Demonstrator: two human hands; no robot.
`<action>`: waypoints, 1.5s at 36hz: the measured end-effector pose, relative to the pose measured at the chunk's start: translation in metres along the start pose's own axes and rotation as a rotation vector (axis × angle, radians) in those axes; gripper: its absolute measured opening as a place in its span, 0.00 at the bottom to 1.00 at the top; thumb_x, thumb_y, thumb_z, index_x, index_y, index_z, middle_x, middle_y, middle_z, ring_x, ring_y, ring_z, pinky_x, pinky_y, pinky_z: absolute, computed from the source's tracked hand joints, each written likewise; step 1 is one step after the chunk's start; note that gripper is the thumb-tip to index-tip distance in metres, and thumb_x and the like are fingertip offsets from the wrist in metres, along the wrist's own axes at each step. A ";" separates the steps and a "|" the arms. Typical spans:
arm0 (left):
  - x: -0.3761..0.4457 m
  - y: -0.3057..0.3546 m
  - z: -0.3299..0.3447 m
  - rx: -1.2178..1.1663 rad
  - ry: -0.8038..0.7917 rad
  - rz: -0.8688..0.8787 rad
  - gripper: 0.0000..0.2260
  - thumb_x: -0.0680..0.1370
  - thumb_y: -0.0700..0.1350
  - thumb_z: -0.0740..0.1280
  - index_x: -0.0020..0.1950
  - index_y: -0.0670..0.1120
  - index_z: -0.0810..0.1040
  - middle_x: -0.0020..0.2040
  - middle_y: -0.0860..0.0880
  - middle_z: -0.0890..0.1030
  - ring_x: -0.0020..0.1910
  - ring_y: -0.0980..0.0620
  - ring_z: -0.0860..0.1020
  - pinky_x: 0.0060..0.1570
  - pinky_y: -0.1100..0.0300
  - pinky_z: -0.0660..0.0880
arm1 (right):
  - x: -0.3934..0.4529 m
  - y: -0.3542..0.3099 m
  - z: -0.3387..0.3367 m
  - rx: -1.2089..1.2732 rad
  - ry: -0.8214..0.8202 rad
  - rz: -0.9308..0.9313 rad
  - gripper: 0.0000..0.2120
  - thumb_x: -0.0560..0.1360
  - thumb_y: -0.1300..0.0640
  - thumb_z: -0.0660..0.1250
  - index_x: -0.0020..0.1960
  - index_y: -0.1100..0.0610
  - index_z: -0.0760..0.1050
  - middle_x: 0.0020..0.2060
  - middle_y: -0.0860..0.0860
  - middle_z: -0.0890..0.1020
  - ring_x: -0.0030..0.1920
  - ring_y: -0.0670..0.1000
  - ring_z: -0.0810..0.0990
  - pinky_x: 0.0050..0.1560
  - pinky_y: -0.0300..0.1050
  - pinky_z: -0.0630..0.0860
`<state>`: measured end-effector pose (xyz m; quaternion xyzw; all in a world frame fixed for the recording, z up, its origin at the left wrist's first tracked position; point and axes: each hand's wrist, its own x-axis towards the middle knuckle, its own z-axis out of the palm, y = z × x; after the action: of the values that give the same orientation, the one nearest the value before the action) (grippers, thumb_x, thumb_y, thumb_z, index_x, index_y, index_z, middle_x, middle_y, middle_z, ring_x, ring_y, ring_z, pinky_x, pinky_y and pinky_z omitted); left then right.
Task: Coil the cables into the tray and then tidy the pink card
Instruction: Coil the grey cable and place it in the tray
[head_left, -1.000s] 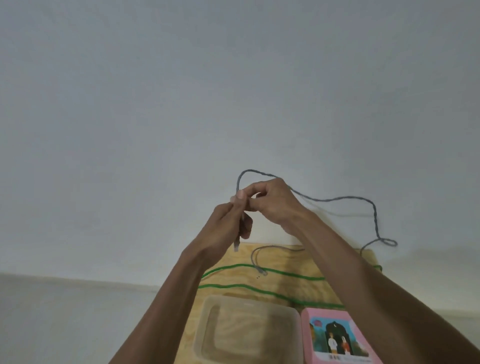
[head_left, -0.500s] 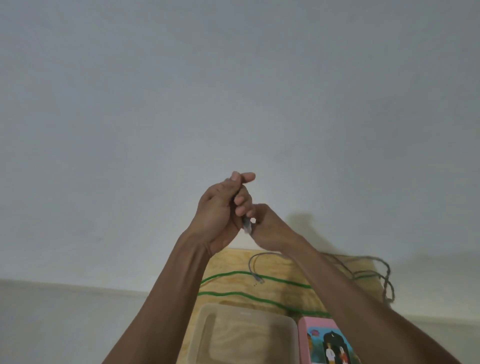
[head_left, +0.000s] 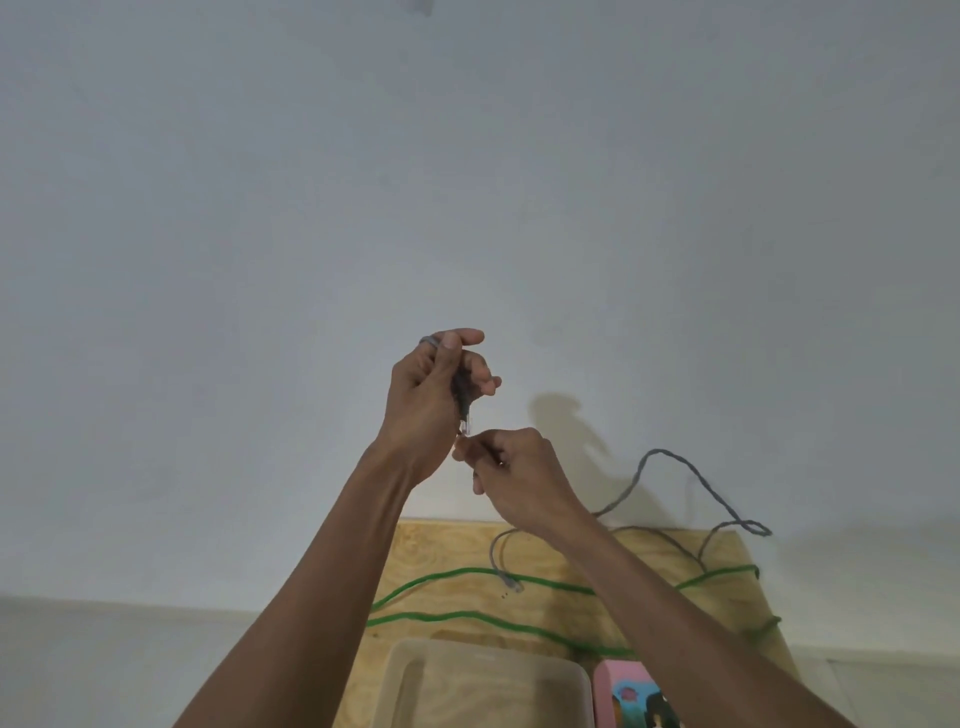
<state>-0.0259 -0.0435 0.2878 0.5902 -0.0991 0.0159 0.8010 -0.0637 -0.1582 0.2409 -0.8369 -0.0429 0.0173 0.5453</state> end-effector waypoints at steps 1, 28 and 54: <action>0.001 -0.001 0.000 0.005 0.001 0.010 0.12 0.87 0.45 0.56 0.56 0.41 0.77 0.34 0.48 0.79 0.35 0.49 0.79 0.59 0.45 0.77 | 0.000 0.000 0.000 -0.026 0.015 0.014 0.13 0.79 0.45 0.65 0.47 0.52 0.84 0.27 0.47 0.81 0.27 0.44 0.75 0.35 0.42 0.75; -0.004 -0.010 -0.013 0.899 -0.114 0.193 0.10 0.85 0.41 0.59 0.48 0.40 0.78 0.43 0.50 0.83 0.39 0.54 0.80 0.40 0.65 0.75 | 0.004 -0.036 -0.041 -0.358 -0.040 -0.109 0.08 0.72 0.52 0.64 0.42 0.50 0.82 0.35 0.49 0.85 0.39 0.51 0.83 0.45 0.51 0.82; -0.012 0.028 0.024 -0.027 -0.266 -0.080 0.12 0.86 0.43 0.57 0.49 0.42 0.77 0.34 0.48 0.75 0.32 0.52 0.72 0.39 0.58 0.74 | 0.002 0.011 -0.029 0.361 -0.167 -0.074 0.13 0.81 0.55 0.65 0.41 0.56 0.82 0.29 0.50 0.78 0.28 0.48 0.70 0.32 0.46 0.70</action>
<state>-0.0450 -0.0565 0.3190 0.5798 -0.1809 -0.0957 0.7886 -0.0593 -0.1891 0.2431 -0.7191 -0.1151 0.0742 0.6813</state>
